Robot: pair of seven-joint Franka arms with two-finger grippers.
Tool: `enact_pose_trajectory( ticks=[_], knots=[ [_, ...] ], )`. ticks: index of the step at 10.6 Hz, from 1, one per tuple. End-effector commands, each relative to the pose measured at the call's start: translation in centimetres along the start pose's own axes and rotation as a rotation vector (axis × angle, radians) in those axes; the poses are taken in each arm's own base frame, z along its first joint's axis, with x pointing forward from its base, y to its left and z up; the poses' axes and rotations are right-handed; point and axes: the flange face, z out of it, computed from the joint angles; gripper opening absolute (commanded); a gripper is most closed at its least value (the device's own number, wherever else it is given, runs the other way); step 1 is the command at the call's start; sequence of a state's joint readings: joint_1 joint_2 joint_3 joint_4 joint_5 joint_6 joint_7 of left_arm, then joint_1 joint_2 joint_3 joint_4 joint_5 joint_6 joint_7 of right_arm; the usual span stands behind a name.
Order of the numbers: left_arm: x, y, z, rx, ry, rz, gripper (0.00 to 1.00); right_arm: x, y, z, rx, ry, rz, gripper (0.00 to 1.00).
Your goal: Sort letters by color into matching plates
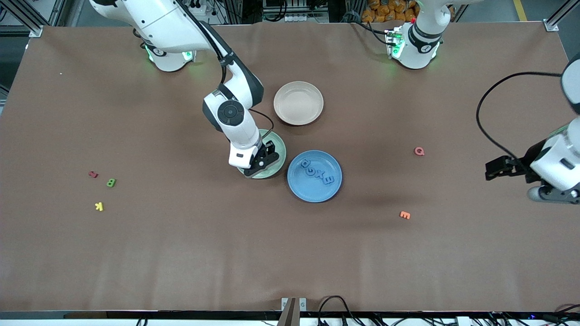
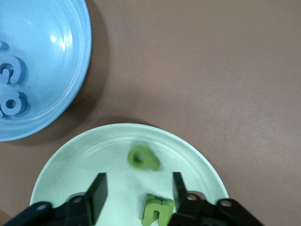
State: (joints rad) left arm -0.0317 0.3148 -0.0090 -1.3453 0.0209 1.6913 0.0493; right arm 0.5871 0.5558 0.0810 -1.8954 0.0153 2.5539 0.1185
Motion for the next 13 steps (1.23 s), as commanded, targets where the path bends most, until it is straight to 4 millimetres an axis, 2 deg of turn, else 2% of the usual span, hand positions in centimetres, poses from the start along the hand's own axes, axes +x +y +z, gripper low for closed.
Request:
enact_pose_trajectory(
  ticks=[1, 2, 3, 6, 7, 8, 10, 13],
  knots=[
    [-3.6, -0.3, -4.4, -0.021, 0.022, 0.012, 1.0, 0.2, 0.2, -0.9, -0.01, 0.011, 0.018, 1.0],
    [-4.8, -0.4, -5.9, -0.021, 0.027, 0.009, 1.0, 0.3, 0.9, -1.3, -0.013, 0.004, 0.028, 1.0],
    [-5.9, -0.8, -6.8, -0.022, 0.033, 0.001, 1.0, 0.4, 2.9, -2.3, -0.023, -0.011, 0.06, 1.0],
    [-8.5, -1.8, -8.5, -0.018, 0.051, -0.016, 1.0, 0.8, 10.8, -5.0, -0.045, -0.007, 0.164, 1.0],
    [-9.2, -2.0, -8.4, -0.019, 0.045, -0.022, 1.0, 0.7, 12.7, -5.4, -0.048, -0.005, 0.169, 1.0],
    [-10.2, -2.2, -8.3, -0.021, 0.039, -0.028, 1.0, 0.4, 16.1, -5.6, -0.054, -0.006, 0.156, 1.0],
    [-11.5, -2.0, -6.4, -0.023, -0.007, -0.016, 1.0, -0.5, 21.3, -6.5, -0.062, -0.004, 0.116, 1.0],
    [-11.1, 1.0, -5.3, -0.021, -0.027, 0.038, 1.0, -3.5, 30.0, -7.2, -0.066, -0.04, 0.191, 1.0]
  ],
)
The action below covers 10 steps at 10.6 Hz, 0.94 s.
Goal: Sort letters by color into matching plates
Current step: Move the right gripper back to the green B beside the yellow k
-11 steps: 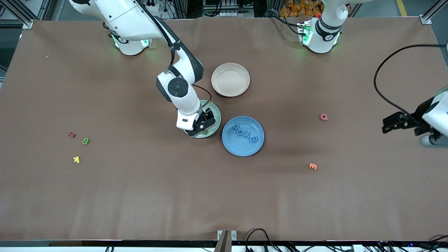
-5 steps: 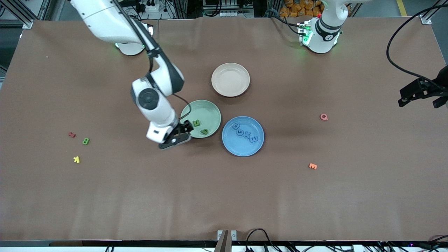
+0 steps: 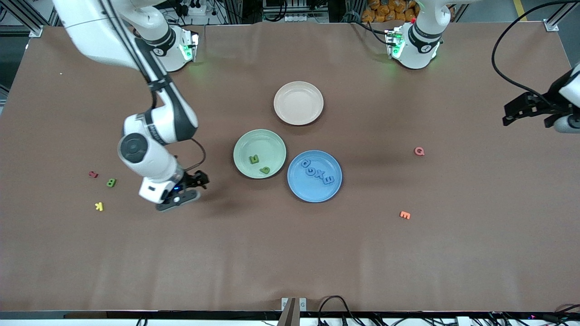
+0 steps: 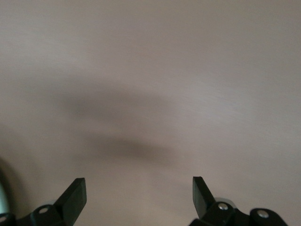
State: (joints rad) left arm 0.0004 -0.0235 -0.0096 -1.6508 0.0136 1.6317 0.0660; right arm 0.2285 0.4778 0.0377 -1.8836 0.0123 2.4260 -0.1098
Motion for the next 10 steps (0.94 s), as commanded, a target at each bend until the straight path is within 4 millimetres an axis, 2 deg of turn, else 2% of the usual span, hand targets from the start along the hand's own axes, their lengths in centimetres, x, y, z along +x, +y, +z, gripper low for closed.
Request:
enact_pose_trajectory(
  ticks=[1, 5, 7, 8, 10],
  knots=[
    [-0.5, 2.8, 0.2, -0.011, 0.004, 0.068, 1.0, -2.4, 8.2, -0.5, -0.01, -0.024, 0.082, 1.0],
    [0.8, 4.5, -0.4, -0.064, 0.072, 0.061, 1.0, -6.7, 20.0, 0.3, -0.034, -0.044, 0.299, 1.0],
    [1.0, 4.3, -0.9, -0.097, 0.099, 0.038, 1.0, -8.7, 23.7, 0.3, -0.031, -0.05, 0.378, 1.0],
    [1.2, 4.4, -2.0, -0.092, 0.122, 0.05, 1.0, -9.5, 25.1, 0.4, -0.033, -0.051, 0.416, 1.0],
    [1.2, 4.6, -2.7, -0.087, 0.123, 0.055, 1.0, -11.4, 28.3, 1.3, -0.028, -0.054, 0.5, 1.0]
  ],
)
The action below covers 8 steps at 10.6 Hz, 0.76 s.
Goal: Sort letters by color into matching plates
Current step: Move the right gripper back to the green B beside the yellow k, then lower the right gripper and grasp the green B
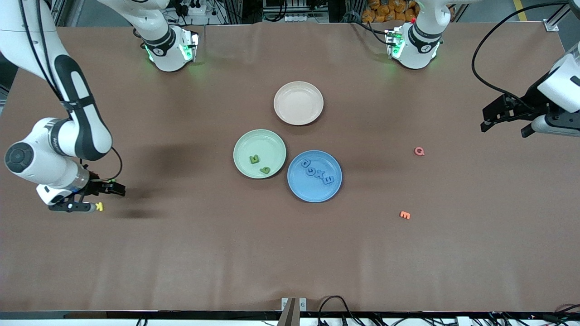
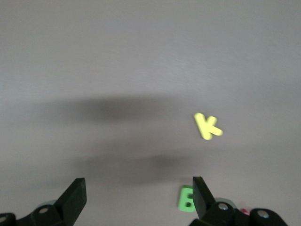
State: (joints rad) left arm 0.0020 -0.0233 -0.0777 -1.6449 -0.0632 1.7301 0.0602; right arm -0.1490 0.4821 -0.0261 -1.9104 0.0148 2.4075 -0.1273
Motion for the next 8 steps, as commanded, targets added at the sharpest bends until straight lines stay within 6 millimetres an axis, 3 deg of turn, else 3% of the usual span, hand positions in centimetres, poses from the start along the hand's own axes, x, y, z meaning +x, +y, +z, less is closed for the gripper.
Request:
enact_pose_trajectory(
  ticks=[1, 4, 8],
  knots=[
    [0.1, 0.7, -1.9, -0.016, -0.008, 0.012, 1.0, -0.8, 4.1, 2.1, 0.024, -0.016, 0.114, 1.0],
    [0.2, 2.0, -2.2, -0.012, -0.052, 0.036, 1.0, -1.4, 6.2, 5.8, 0.02, -0.01, 0.149, 1.0],
    [0.5, 1.2, -1.2, 0.063, -0.07, 0.027, 1.0, -2.0, 5.9, 7.1, 0.021, -0.017, 0.145, 1.0]
  ],
)
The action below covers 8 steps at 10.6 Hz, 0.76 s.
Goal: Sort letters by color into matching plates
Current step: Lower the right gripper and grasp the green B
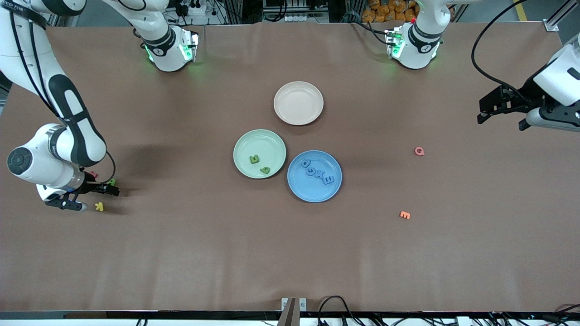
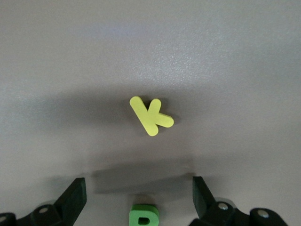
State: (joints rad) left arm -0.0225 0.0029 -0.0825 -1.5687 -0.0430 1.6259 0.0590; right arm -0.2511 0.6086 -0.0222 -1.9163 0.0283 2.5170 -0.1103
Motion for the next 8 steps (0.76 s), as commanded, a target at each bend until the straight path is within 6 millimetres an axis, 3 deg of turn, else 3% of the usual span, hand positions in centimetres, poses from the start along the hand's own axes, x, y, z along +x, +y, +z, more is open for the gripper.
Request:
enact_pose_trajectory(
  ticks=[1, 4, 8],
  knots=[
    [0.4, -0.3, -0.2, 0.051, -0.014, -0.007, 1.0, -0.6, -0.1, 0.3, 0.014, -0.003, 0.017, 1.0],
    [0.4, -0.3, -0.2, 0.051, -0.013, -0.005, 1.0, -1.9, -0.1, 0.6, 0.014, -0.005, 0.019, 1.0],
    [0.4, -0.5, -0.2, 0.038, -0.012, -0.01, 1.0, -3.5, 0.7, -0.3, 0.017, -0.013, 0.025, 1.0]
  ],
)
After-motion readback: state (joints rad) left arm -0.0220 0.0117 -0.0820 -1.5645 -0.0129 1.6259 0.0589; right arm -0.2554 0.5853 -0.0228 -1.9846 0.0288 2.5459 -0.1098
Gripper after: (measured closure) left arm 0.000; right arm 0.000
